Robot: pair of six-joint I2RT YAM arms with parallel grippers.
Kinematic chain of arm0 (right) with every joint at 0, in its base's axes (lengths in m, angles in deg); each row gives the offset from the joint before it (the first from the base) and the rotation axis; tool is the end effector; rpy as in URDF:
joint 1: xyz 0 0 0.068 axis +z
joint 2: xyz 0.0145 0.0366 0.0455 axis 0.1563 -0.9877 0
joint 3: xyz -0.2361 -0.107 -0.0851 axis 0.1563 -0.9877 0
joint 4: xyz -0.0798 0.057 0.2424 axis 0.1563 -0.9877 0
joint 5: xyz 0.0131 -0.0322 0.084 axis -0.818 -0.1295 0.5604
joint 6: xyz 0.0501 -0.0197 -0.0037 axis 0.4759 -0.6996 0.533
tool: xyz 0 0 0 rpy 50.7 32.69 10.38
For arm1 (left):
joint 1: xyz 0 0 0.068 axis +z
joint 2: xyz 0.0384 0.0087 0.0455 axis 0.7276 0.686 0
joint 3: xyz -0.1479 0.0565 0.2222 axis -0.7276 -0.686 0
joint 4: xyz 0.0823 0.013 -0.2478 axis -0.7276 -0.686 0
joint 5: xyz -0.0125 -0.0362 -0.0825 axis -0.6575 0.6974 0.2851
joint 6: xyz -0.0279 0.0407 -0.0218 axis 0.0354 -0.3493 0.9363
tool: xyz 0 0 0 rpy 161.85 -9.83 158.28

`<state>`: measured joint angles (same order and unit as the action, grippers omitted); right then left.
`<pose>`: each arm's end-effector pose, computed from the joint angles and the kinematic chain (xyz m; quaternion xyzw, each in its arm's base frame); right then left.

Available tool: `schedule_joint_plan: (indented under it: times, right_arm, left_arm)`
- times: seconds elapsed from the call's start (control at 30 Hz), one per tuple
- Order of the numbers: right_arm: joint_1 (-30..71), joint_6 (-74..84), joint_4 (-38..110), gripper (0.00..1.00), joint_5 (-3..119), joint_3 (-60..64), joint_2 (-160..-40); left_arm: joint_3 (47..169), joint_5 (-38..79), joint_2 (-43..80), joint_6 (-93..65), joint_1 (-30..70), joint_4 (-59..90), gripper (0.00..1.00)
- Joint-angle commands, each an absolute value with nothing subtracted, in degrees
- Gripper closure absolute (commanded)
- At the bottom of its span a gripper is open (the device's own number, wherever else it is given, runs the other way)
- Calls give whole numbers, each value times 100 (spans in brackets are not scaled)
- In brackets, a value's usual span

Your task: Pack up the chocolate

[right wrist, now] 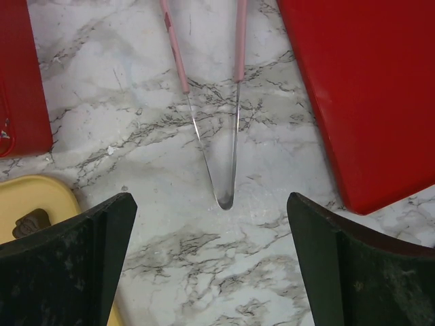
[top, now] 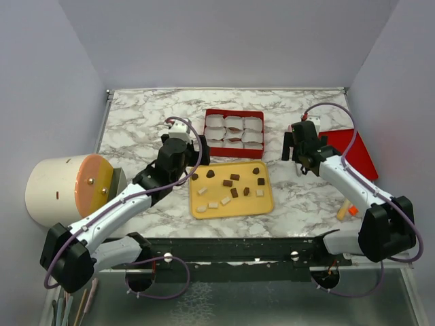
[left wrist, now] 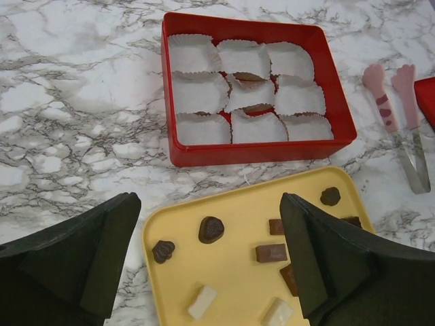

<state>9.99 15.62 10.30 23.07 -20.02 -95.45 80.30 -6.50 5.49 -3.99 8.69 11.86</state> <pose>0.2672 0.0749 0.2491 0.0685 0.9128 -0.1011 0.3897 0.2057 -0.1462 0.2921 0.0248 0.8127 -0.1633 0.5588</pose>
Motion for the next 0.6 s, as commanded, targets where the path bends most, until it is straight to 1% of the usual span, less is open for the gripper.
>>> schedule_joint_plan:
  times: [0.0,0.13,0.3,0.57]
  right_arm:
    - [925,1227,1263,0,2512,-1993,-9359]
    - [821,1198,1085,0,2405,-1821,-9774]
    - [470,822,1419,0,3113,-1761,-10270]
    - [-173,559,2273,0,4109,-2142,-10245]
  left_arm:
    - [7859,-501,300,-156,831,1337,6]
    - [7799,-497,211,-108,836,1461,6]
    - [7759,-529,131,-112,831,1467,6]
    - [7697,-513,100,-136,833,1554,6]
